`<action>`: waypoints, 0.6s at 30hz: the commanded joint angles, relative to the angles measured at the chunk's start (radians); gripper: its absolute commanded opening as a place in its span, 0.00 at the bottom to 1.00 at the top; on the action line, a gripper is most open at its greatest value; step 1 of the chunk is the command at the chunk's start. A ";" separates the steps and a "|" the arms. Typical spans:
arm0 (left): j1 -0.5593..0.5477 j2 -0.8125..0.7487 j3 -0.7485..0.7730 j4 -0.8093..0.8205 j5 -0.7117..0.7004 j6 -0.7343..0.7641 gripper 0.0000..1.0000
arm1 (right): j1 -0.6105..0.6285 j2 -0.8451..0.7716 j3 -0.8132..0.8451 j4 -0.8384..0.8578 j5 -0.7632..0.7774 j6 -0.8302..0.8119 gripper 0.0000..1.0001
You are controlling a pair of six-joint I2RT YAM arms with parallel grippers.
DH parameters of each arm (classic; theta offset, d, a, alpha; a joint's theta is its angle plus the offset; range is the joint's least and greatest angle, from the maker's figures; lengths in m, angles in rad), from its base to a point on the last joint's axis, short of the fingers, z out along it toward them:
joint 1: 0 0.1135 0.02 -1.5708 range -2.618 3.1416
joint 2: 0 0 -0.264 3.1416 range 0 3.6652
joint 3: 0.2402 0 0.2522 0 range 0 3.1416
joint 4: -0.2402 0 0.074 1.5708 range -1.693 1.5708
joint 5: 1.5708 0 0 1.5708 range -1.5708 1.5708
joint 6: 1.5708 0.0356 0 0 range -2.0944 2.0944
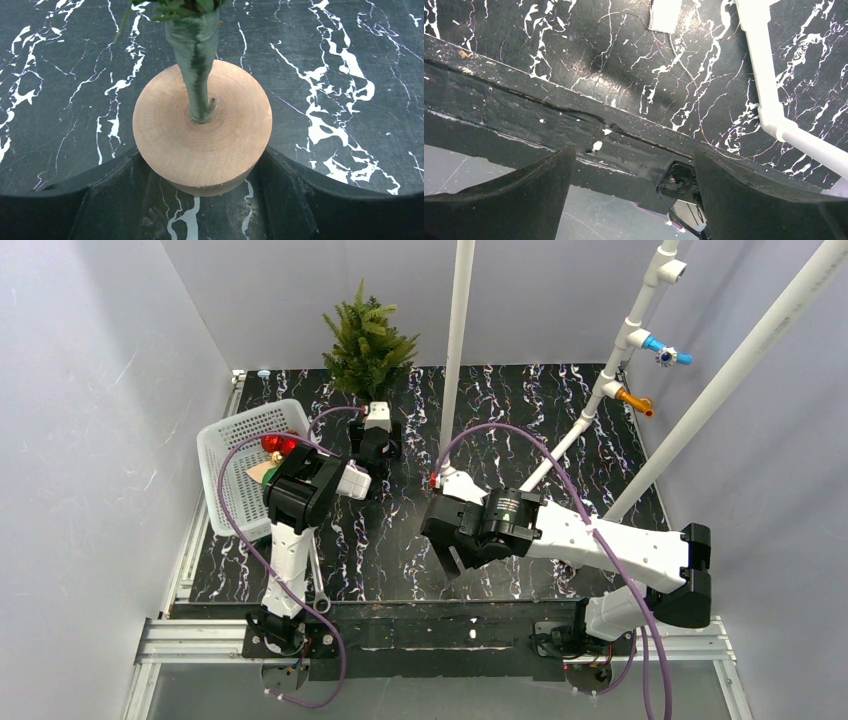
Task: Decorate the small christmas tree
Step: Move the christmas tree to the center of the board.
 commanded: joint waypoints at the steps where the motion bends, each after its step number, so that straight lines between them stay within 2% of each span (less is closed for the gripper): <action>1: 0.030 0.028 -0.032 -0.073 -0.119 -0.006 0.64 | 0.000 0.029 0.052 -0.020 -0.012 -0.022 0.96; 11: 0.032 -0.045 -0.152 -0.041 -0.039 -0.022 0.47 | 0.000 0.047 0.079 -0.026 -0.002 -0.016 0.97; 18: 0.004 -0.132 -0.280 -0.030 0.033 -0.066 0.39 | 0.000 0.025 0.081 -0.011 0.019 -0.012 0.97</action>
